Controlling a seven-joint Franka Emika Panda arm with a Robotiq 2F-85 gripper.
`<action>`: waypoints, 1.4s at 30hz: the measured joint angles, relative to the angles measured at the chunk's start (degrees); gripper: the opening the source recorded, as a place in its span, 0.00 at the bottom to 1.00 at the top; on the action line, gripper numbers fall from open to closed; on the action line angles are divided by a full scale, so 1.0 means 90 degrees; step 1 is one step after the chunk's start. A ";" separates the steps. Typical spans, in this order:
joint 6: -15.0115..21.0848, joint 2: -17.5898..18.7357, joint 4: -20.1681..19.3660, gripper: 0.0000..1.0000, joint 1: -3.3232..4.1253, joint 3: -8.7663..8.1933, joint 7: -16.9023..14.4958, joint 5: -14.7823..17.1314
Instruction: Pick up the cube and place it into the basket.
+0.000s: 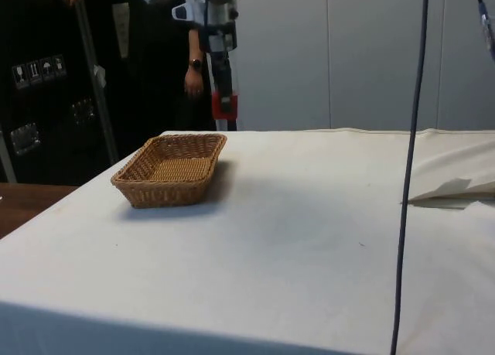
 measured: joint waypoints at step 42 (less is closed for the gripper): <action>-0.0019 0.2597 0.2413 0.03 -0.0006 0.0185 0.0038 0.1318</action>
